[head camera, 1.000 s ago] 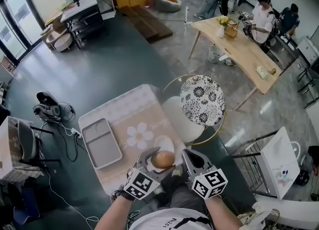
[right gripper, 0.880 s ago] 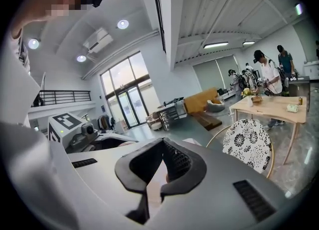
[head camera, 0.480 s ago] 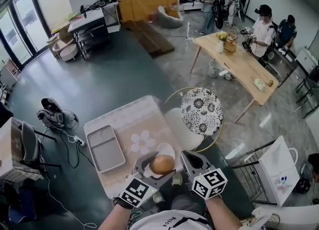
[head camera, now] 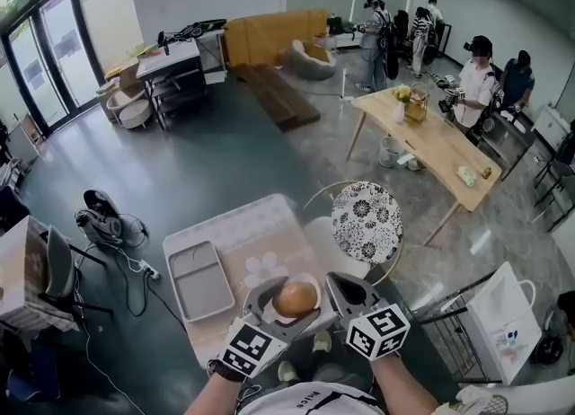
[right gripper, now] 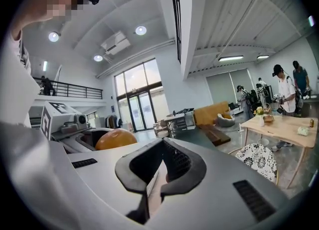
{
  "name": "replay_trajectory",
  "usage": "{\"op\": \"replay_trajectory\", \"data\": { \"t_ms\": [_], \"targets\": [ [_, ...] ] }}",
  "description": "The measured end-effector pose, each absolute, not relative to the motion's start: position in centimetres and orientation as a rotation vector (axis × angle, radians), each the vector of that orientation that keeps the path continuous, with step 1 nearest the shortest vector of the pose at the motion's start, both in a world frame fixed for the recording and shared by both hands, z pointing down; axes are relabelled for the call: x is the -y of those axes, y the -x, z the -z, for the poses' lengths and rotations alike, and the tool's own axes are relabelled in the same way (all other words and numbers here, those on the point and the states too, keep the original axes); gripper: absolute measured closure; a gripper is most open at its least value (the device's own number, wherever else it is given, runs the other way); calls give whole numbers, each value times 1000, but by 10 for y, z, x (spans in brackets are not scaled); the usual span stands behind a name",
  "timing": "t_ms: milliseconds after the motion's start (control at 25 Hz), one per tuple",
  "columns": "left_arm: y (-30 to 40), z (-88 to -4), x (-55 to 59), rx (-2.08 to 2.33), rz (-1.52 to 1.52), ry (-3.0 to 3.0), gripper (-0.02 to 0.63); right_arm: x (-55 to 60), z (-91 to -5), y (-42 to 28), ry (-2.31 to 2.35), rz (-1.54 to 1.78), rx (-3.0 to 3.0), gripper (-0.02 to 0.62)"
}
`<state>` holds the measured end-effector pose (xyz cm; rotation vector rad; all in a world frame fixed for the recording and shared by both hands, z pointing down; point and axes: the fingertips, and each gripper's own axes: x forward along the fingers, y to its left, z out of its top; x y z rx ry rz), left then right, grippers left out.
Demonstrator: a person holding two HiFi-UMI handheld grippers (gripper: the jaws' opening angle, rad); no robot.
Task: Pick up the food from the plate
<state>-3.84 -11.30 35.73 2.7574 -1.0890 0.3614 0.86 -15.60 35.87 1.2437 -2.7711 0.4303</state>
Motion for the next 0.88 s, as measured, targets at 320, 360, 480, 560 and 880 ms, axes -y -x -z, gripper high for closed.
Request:
{"op": "replay_trajectory", "data": {
  "t_ms": [320, 360, 480, 560, 880],
  "targets": [
    [52, -350, 107, 1134, -334, -2750, 238, 149, -351, 1, -1234, -383, 2764, 581],
    [53, -351, 106, 1142, -342, -2752, 238, 149, -352, 3, -1230, -381, 2763, 581],
    [53, -353, 105, 1150, -350, -2756, 238, 146, -353, 5, -1220, -373, 2761, 581],
    [52, -353, 104, 1148, -344, -2753, 238, 144, -353, 6, -1216, -368, 2760, 581],
    [55, -355, 101, 1161, -341, -2742, 238, 141, -353, 10, -1202, -349, 2758, 581]
  ]
}}
